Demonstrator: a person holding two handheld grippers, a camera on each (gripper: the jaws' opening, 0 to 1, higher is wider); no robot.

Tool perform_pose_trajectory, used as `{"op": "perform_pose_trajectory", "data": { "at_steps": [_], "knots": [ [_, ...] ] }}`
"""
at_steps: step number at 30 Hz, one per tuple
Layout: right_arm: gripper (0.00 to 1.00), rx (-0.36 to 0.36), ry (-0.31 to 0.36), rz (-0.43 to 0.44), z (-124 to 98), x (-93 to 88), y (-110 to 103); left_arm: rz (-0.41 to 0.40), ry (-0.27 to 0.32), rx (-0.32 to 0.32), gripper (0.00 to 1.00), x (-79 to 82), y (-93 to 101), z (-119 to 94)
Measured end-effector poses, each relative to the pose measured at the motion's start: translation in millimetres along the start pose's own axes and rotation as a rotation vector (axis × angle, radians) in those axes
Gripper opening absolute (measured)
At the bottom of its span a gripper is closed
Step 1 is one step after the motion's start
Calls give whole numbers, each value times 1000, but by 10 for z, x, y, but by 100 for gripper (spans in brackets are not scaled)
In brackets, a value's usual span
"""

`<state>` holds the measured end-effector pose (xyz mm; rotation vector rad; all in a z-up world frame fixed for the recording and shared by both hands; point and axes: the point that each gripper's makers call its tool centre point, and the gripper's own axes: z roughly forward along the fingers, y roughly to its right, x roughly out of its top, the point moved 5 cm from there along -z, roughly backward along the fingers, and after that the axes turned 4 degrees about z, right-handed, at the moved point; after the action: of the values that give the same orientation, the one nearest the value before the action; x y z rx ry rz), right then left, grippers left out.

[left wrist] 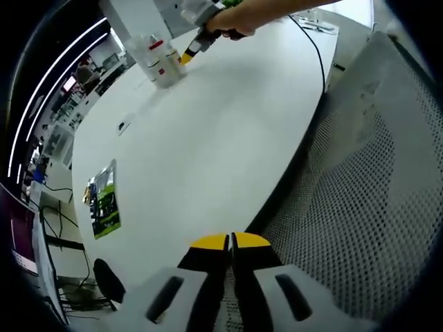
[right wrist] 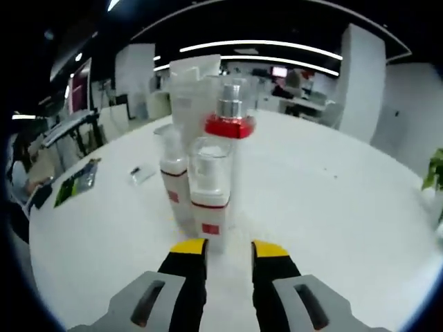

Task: Arrange the skincare products in the storage area until every visible bottle or jar stands upright without overlapping.

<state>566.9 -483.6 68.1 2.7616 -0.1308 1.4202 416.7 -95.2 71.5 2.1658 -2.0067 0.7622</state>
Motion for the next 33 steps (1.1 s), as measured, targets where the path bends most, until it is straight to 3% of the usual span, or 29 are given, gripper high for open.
{"op": "perform_pose_trajectory", "data": {
  "at_steps": [20, 24, 29, 33],
  "knots": [
    [16, 32, 14, 14, 29, 122, -119, -1, 0, 5, 5, 1, -13, -2],
    [20, 53, 4, 28, -148, 30, -193, -3, 0, 8, 6, 3, -20, -5],
    [22, 130, -18, 52, -397, -188, -360, -2, -8, 5, 8, -11, -11, 4],
    [28, 247, -54, 65, -683, -358, -588, -2, 8, 5, 10, 10, -8, 2]
  ]
}}
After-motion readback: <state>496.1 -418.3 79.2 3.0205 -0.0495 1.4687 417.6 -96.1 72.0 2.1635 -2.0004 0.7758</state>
